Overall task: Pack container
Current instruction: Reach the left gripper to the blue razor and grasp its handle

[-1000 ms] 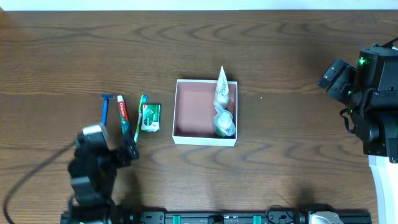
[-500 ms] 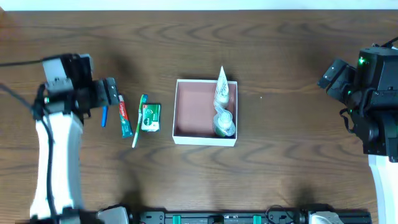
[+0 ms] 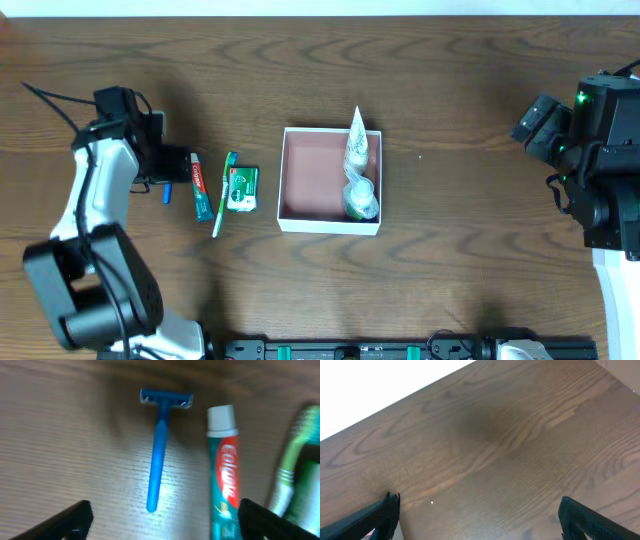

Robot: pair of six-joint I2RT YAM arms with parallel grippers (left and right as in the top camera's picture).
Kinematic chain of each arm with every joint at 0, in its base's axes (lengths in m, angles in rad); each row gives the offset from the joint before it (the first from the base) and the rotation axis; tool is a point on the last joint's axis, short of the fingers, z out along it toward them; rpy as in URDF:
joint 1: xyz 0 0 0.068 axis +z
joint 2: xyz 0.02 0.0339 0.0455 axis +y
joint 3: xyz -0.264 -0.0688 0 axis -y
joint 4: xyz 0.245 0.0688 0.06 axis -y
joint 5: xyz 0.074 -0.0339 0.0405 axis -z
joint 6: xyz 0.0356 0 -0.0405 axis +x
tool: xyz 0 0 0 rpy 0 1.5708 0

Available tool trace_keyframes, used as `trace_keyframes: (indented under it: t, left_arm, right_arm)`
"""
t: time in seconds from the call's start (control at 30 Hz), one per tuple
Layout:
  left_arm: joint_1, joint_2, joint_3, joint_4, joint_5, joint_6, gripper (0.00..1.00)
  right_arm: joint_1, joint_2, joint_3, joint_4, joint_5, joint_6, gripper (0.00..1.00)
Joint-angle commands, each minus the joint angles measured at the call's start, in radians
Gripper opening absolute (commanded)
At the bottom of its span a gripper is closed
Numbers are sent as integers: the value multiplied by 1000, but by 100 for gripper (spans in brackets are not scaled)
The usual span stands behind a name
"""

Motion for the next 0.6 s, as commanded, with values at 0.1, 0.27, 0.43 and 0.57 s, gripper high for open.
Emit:
trace_keyframes:
  t: [0.1,0.27,0.43,0.57]
  left_arm:
    - [26,101,13,58,-50,32,81]
    - [38,137,13,121,-49,32,74]
    - [38,178,13,172,-32,32,67]
    - [37,215,13,182,-23,32,55]
  right_arm:
    - [-7,0,4,-1,4,18,99]
    - [-7,0,4,-1,4,18,99]
    - [-7,0,4,-1,4,18,99]
    - [-7,0,4,-2,4,18,99]
